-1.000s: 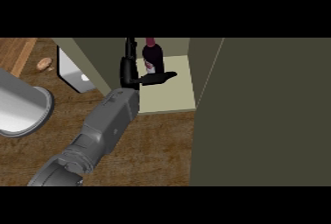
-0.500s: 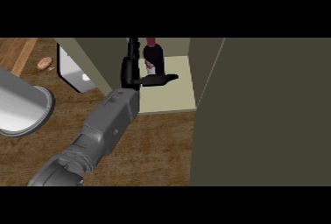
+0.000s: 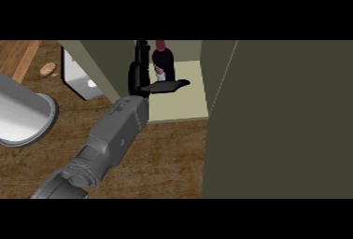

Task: Pick up the wine, place it into the cabinet and close the cabinet

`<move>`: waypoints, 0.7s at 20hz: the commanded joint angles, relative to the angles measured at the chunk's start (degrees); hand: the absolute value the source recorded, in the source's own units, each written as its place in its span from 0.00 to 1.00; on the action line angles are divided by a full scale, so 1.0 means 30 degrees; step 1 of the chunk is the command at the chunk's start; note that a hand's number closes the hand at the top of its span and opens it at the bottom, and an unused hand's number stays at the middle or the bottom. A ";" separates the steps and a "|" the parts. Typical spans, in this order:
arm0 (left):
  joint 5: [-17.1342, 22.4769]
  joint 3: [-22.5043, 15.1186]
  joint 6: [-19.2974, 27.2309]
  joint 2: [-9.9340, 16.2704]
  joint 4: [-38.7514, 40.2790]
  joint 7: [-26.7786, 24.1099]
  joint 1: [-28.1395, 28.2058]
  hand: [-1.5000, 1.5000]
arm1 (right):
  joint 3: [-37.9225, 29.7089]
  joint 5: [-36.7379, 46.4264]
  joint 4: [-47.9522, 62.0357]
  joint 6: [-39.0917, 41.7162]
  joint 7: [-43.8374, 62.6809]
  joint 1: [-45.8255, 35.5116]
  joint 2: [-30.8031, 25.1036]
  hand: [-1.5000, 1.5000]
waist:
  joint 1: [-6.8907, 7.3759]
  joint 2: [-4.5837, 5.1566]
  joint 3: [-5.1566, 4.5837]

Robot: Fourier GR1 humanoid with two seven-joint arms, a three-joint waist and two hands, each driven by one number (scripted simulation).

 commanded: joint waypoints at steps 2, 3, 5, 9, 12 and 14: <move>0.1257 -0.0782 -0.0399 0.0038 -0.0817 -0.0026 0.1950 0.00 | -0.0464 -0.0273 -0.0440 -0.0172 0.0177 -0.0191 -0.0212 0.00 | 0.0748 -0.0209 -0.0005; 0.1984 -0.1309 -0.0552 0.0037 -0.0988 -0.0356 0.2451 0.00 | 0.0474 0.0235 -0.0218 -0.0225 -0.0009 -0.0530 0.0120 0.00 | 0.0309 -0.0167 -0.0018; 0.2324 -0.2386 -0.0221 0.0038 -0.1885 0.0035 0.2786 0.00 | -0.0230 -0.0266 -0.0565 -0.0429 0.0908 -0.0767 -0.0225 0.00 | 0.0538 -0.0206 -0.0012; 0.4017 -0.4885 0.0710 0.0039 -0.4460 0.0800 0.4263 0.00 | -0.1215 -0.0650 -0.0680 -0.0954 0.1809 -0.2349 -0.0502 0.00 | 0.0654 -0.0258 -0.0021; 0.5524 -0.8199 0.2990 0.0040 -0.7845 0.1259 0.6443 0.00 | -0.0259 -0.0125 -0.0374 -0.0308 0.0182 -0.0255 -0.0113 0.00 | 0.0683 -0.0297 -0.0001; 0.6477 -0.9858 0.4900 0.0039 -0.9945 0.1328 0.7065 0.00 | 0.0369 0.0733 -0.0812 -0.0610 0.0131 0.0143 0.0116 0.00 | 0.0772 -0.0250 -0.0008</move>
